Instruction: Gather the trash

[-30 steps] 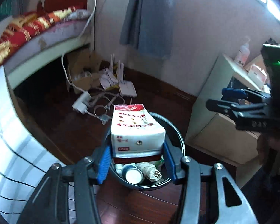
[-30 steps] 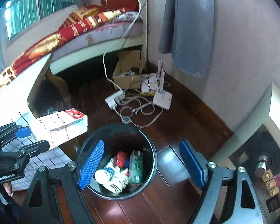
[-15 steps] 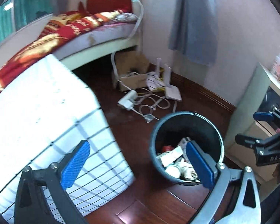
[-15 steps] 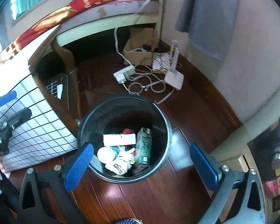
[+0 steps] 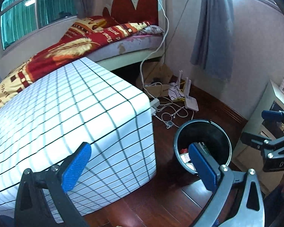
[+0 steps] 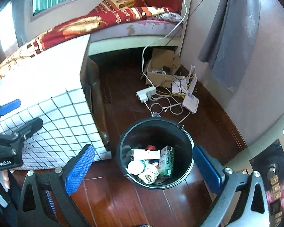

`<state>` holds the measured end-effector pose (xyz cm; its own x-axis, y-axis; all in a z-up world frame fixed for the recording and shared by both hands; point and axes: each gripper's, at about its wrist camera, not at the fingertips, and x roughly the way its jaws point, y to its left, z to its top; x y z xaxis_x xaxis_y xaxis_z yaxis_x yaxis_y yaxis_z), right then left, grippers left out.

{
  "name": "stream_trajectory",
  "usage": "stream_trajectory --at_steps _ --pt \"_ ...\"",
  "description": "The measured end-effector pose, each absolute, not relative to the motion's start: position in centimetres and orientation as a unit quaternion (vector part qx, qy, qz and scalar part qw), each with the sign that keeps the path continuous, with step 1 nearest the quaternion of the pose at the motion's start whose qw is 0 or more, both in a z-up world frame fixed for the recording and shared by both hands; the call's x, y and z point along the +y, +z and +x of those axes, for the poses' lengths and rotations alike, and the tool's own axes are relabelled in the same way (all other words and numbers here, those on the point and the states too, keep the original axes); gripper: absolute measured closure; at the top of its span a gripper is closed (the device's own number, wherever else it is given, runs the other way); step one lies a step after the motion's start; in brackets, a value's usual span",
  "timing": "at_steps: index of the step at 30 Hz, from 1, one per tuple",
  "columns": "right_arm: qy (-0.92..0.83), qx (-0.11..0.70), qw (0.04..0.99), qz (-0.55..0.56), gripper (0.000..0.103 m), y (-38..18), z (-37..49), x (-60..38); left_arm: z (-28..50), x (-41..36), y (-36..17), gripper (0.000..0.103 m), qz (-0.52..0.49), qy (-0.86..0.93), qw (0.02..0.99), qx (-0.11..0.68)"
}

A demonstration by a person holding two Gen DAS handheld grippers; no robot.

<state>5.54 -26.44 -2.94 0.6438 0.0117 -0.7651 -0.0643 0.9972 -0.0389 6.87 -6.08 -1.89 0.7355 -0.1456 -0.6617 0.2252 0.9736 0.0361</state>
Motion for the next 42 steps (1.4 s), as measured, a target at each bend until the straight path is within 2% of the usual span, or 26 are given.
stream_trajectory --at_steps 22,30,42 --pt "0.018 0.341 0.939 -0.034 0.000 7.3 -2.9 -22.4 -0.6 -3.1 5.5 0.000 0.056 -0.077 0.957 0.272" --pt "0.012 0.323 0.946 -0.036 0.000 8.7 -4.0 -22.7 -1.7 -2.5 6.9 0.000 0.046 -0.072 0.966 0.245" --pt "0.011 0.321 0.946 -0.033 0.000 8.8 -3.9 -22.9 -1.7 -3.1 6.8 0.000 0.052 -0.079 0.965 0.246"
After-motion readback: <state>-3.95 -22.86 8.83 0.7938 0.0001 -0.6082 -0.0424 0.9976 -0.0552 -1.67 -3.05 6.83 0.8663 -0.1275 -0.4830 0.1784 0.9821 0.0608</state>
